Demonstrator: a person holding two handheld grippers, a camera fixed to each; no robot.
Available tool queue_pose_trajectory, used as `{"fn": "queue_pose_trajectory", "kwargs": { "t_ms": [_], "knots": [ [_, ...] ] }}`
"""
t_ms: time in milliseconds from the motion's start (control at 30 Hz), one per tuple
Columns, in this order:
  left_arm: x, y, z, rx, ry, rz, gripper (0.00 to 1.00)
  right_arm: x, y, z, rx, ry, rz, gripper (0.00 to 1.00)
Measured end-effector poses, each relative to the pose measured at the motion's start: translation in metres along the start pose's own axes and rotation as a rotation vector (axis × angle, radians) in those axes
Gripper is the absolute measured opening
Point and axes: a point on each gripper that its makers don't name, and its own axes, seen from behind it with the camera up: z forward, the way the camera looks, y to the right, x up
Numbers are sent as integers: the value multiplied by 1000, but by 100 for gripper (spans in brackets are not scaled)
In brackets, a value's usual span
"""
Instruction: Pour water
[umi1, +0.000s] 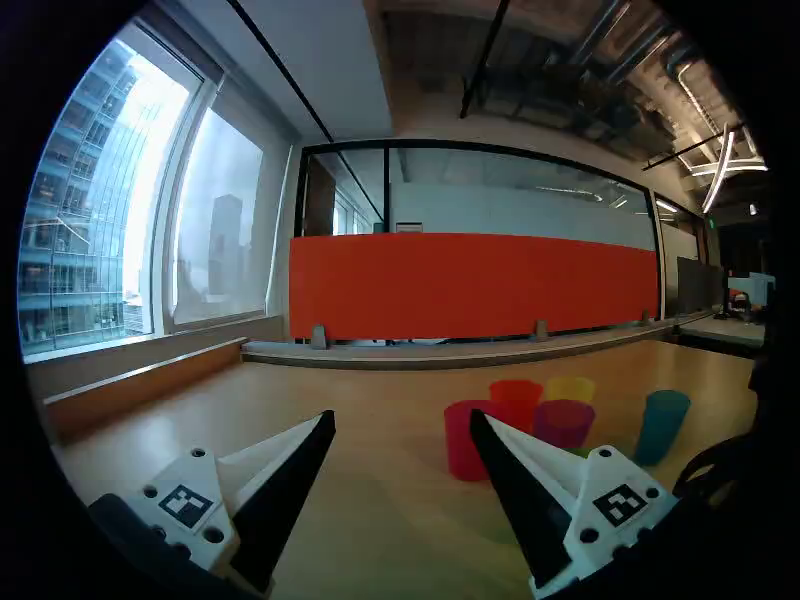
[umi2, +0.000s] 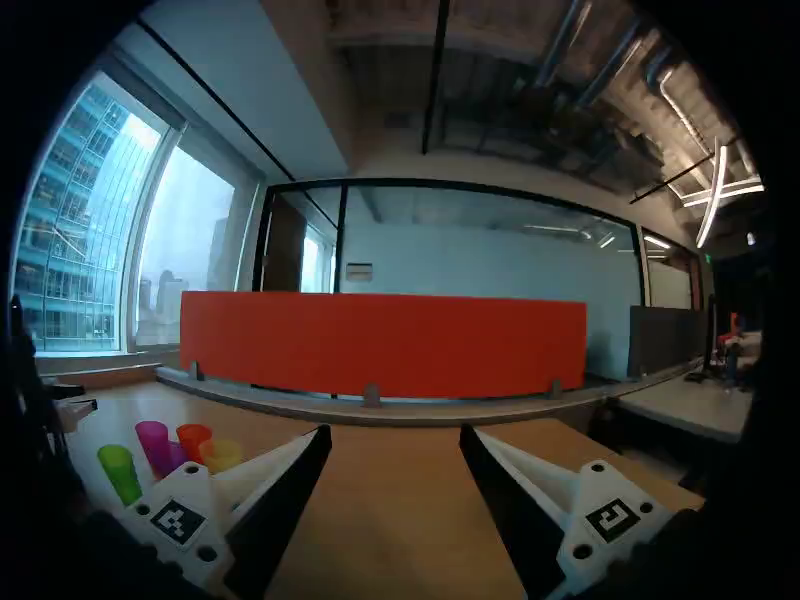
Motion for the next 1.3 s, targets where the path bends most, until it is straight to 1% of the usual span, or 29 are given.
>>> {"fn": "queue_pose_trajectory", "kwargs": {
  "t_ms": [300,600,800,900,1167,1300],
  "knots": [
    [0,0,0,0,0,0,100,-18,-5,3,-2,14,-10,100],
    [0,0,0,0,0,0,100,-39,-1,4,-20,17,-19,100],
    [0,0,0,0,0,0,100,-53,3,5,-24,0,21,100],
    [0,0,0,0,0,0,100,-59,3,6,-24,-3,31,100],
    [0,0,0,0,0,0,100,-72,2,8,-20,-27,10,99],
    [0,0,0,0,0,0,100,-75,2,10,-23,-37,11,99]
  ]
}}
